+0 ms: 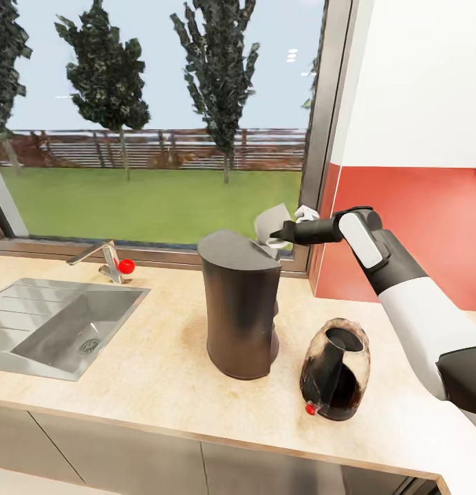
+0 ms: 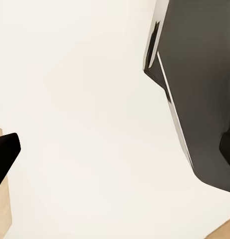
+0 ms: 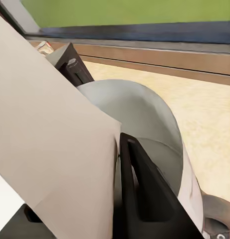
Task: Set up a coffee station on the kitchen countertop: keep the coffee maker on the countertop, move the bottle of coffee from the kitchen shelf to the counter next to the coffee maker, place a paper coffee filter on top of the coffee maker, put the saucer next to the coffee maker with the coffee cup on the saucer, and place the electric kettle next to the coffee maker.
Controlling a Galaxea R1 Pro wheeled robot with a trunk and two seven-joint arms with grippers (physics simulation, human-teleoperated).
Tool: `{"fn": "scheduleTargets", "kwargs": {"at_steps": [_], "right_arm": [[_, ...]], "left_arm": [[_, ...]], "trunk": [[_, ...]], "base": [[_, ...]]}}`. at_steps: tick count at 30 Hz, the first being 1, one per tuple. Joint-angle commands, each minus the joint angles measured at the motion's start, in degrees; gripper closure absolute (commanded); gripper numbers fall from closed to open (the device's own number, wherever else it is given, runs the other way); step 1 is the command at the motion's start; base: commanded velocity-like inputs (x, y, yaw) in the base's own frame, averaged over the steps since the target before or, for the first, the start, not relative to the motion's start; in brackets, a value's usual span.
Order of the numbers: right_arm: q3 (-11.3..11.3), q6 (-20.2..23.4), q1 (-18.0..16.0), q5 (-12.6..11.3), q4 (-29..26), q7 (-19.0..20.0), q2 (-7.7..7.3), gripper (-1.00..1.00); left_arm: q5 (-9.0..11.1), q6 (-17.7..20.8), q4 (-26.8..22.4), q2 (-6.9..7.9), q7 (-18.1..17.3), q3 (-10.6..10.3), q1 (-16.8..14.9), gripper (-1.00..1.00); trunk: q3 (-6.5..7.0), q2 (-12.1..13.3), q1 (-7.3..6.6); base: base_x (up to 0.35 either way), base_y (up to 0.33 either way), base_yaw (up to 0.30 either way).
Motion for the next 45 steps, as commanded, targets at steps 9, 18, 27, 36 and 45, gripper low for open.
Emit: {"fn": "scheduleTargets", "kwargs": {"at_steps": [9,18,27,36,45], "right_arm": [[2.49,0.03,-0.07,0.45,0.16,0.55,-0.07,1.00],[2.37,0.07,-0.07,0.45,0.22,0.48,-0.07,-1.00],[2.21,0.07,-0.06,0.53,0.27,0.48,-0.15,-1.00],[2.19,0.07,-0.07,0.54,0.22,0.48,-0.16,-1.00],[2.01,0.07,-0.07,0.51,0.07,0.48,-0.16,-1.00]], "left_arm": [[0.40,-0.02,-0.02,0.01,0.07,0.07,-0.02,-1.00],[0.40,-0.02,0.00,0.02,0.07,-0.01,-0.02,-1.00],[0.40,-0.02,0.01,0.00,0.07,-0.01,-0.02,-1.00],[0.40,-0.02,0.01,0.02,0.07,-0.01,-0.02,-1.00],[0.40,-0.02,0.01,-0.02,0.07,-0.01,-0.02,-1.00]], "trunk": [[-0.11,-0.12,0.04],[-0.11,-0.12,0.04],[-0.11,-0.12,0.04],[-0.11,-0.12,0.04],[-0.11,-0.12,0.04]], "base": [[0.000,0.000,0.000],[0.000,0.000,0.000],[0.000,0.000,0.000],[0.000,0.000,0.000],[0.000,0.000,0.000]]}}
